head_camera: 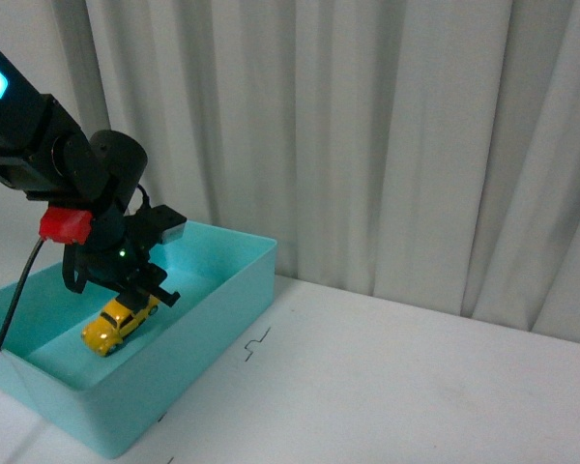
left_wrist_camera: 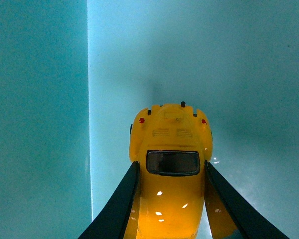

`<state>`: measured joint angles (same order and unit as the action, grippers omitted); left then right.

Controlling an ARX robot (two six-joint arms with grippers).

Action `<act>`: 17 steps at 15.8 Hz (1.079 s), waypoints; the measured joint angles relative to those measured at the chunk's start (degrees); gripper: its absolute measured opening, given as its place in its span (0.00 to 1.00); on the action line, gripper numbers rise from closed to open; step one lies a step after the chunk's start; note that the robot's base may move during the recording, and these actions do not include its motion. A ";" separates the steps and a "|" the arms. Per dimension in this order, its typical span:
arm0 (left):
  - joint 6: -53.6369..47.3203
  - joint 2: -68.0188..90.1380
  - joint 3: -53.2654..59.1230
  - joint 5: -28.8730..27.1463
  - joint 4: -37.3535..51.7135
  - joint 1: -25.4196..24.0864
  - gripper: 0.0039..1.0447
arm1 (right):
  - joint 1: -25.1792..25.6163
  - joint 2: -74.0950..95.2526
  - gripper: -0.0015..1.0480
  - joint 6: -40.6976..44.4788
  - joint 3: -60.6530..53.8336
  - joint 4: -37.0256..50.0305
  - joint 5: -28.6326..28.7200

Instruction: Wind up and store yellow beetle toy

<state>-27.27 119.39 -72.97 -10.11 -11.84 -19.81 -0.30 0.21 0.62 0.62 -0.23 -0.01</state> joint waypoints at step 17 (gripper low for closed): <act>1.73 -28.50 5.99 16.26 -2.27 0.90 0.94 | 0.00 0.00 0.94 0.02 0.00 0.00 -0.02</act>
<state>-25.54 90.89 -66.98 6.15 -14.11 -18.92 -0.30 0.21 0.64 0.62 -0.23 -0.03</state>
